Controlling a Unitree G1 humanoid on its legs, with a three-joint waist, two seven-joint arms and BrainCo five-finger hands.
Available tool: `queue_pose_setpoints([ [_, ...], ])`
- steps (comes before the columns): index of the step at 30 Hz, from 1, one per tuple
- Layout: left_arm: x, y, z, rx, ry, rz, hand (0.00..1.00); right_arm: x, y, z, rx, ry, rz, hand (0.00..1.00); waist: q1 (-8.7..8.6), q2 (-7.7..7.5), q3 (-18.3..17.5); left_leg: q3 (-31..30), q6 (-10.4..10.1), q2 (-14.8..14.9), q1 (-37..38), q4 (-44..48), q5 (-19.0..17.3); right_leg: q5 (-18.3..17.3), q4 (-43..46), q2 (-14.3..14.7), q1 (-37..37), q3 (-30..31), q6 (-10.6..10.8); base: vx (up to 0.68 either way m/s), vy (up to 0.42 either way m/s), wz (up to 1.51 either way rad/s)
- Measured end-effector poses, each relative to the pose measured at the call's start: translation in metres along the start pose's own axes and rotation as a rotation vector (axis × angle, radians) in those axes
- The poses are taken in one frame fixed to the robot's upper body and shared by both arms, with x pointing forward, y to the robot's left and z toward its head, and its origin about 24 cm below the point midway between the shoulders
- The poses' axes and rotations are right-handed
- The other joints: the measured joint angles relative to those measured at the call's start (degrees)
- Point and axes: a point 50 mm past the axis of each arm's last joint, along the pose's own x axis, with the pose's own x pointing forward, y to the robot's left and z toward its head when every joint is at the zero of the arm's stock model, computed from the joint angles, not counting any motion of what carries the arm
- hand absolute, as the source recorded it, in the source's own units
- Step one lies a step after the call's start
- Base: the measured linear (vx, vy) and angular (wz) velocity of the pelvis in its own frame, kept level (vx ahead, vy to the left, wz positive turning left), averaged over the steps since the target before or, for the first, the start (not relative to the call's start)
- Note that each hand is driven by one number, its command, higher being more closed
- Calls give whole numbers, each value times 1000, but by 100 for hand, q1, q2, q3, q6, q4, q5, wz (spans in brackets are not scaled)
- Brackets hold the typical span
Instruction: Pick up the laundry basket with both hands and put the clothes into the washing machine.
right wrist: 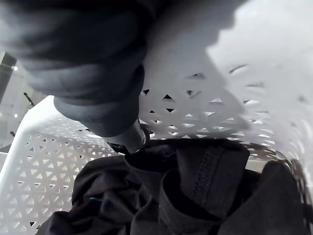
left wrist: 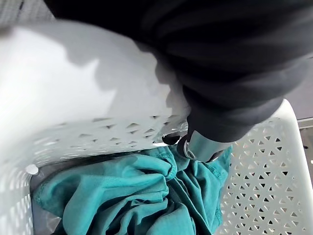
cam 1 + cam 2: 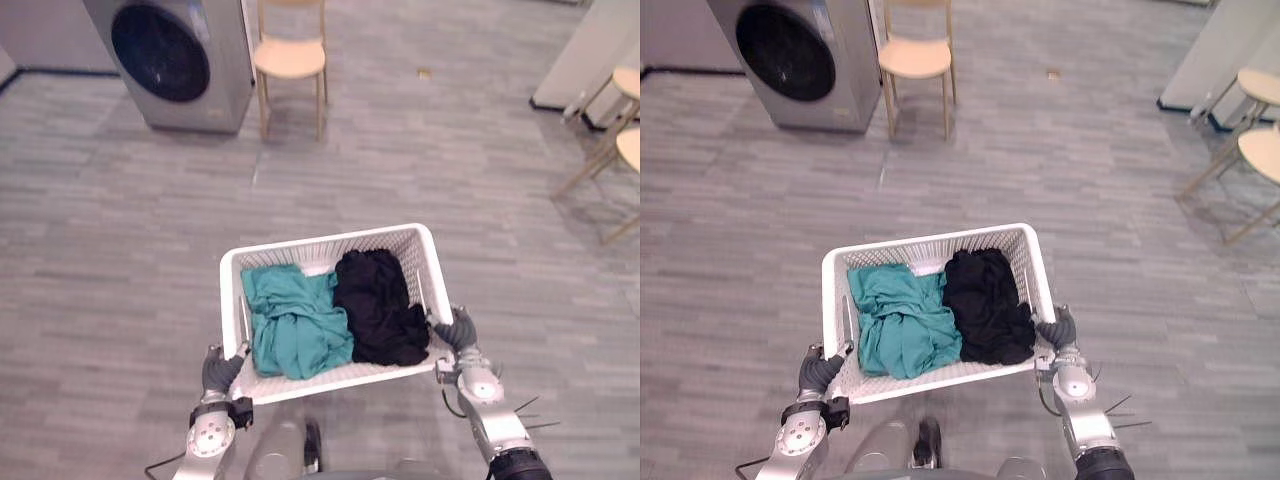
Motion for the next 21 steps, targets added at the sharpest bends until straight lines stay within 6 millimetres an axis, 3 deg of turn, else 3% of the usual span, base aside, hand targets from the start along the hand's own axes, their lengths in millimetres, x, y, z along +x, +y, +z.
queue_pose_setpoints([
  [2,3,1,4,22,-21,-14,100,-1,-3,3,6,-30,-2,100,-171,90,-18,-206,-76,-117,712,-735,46,-258,-915,177,-755,-429,-258,643,115,50],
  [3,6,-3,8,35,-39,-34,100,-2,-7,3,-2,-33,-10,100,-309,153,-30,-393,-124,-117,992,-1023,28,-179,-2206,357,-1109,-581,-286,609,56,67],
  [4,8,-5,10,36,-46,-42,100,-3,-10,2,-7,-35,-14,100,-374,164,-21,-466,-156,-118,1094,-1126,12,7,-2861,401,-1205,-627,-268,610,6,91],
  [5,10,-7,14,36,-58,-50,100,-5,-12,2,-10,-35,-19,100,-467,104,-1,-635,-222,-186,1404,-1376,-24,595,-4311,428,-1394,-643,-55,500,-25,72],
  [6,11,-6,14,41,-62,-50,100,-5,-12,2,-8,-33,-20,100,-528,15,-1,-718,-319,-265,1625,-1503,-79,877,-4850,406,-1551,-621,123,636,-66,72],
  [7,11,-6,13,59,-60,-49,100,-6,-12,1,-7,-29,-20,100,-568,-62,23,-781,-525,-320,1946,-1584,-212,1094,-5177,382,-1688,-559,30,688,-104,62],
  [8,10,-6,5,75,-32,-59,100,-11,-11,-7,-7,-1,-20,100,-590,-120,-28,-879,-776,-308,2349,-1507,-363,1249,-5190,446,-1650,-439,-272,723,-126,66],
  [9,7,-4,0,87,-15,-63,100,-17,-10,-14,-3,26,-21,100,-625,-146,-131,-972,-897,-311,2467,-1335,-440,1303,-5165,505,-1606,-374,-538,827,-179,76],
  [10,5,-9,-3,77,1,-73,100,-21,-14,-22,-7,53,-31,100,-669,-116,-306,-1097,-1023,-114,2399,-767,-572,2168,-4845,646,-1621,-150,-899,1023,-285,60],
  [11,4,-14,-6,64,12,-76,100,-21,-19,-22,-24,59,-37,100,-620,256,-379,-1051,-1149,342,1873,697,-554,2128,-4351,834,-1612,-355,-890,998,-280,44],
  [12,3,-17,-6,55,18,-79,100,-19,-21,-19,-29,49,-41,100,-610,485,-370,-991,-1348,618,1540,1484,-363,1942,-4264,1001,-1518,-447,-956,939,-258,1],
  [13,3,-20,-8,44,29,-79,100,-14,-23,-13,-37,30,-41,100,-530,753,-332,-816,-1417,1061,969,2788,650,1649,-4207,1325,-1300,-493,-1037,749,-166,-40],
  [14,5,-21,-9,43,34,-79,100,-10,-23,-8,-40,19,-41,100,-379,900,-283,-643,-1347,1598,373,4182,1044,1387,-4360,1592,-886,-461,-1117,739,-166,-43],
  [15,6,-21,-7,42,28,-80,100,-9,-23,-7,-39,17,-42,100,-352,925,-226,-600,-1145,1794,90,4792,869,1285,-4474,1696,-614,-465,-1137,719,-138,-34],
  [16,8,-20,-6,47,21,-80,100,-8,-22,-6,-28,12,-44,100,-284,844,-87,-508,-927,1909,-272,5324,611,1163,-4744,1781,-46,-389,-1157,685,-111,-18],
  [17,7,-18,-7,53,23,-79,100,-8,-21,-1,-21,-7,-41,100,-189,664,6,-351,-790,1854,-669,5291,254,1101,-5208,1766,608,-202,-1150,681,-90,-19],
  [18,6,-17,-8,53,26,-78,100,-8,-21,2,-19,-20,-41,100,-145,628,15,-301,-779,1803,-866,5157,134,1098,-5406,1750,822,-165,-1151,656,-41,-24],
  [19,6,-18,-6,45,20,-80,100,-7,-22,10,-17,-52,-43,100,-109,533,51,-259,-757,1598,-1299,4538,-53,1062,-5776,1706,1184,-58,-1156,633,36,-23],
  [20,7,-17,-2,38,-2,-76,100,-2,-22,20,-18,-87,-43,100,-86,415,118,-319,-758,1205,-1675,3137,-61,979,-6028,1561,1472,25,-1051,716,107,-22],
  [21,7,-17,0,36,-9,-75,100,0,-22,23,-18,-97,-42,100,-85,371,129,-404,-871,1011,-1786,2290,16,913,-6098,1486,1563,39,-969,571,137,-16],
])
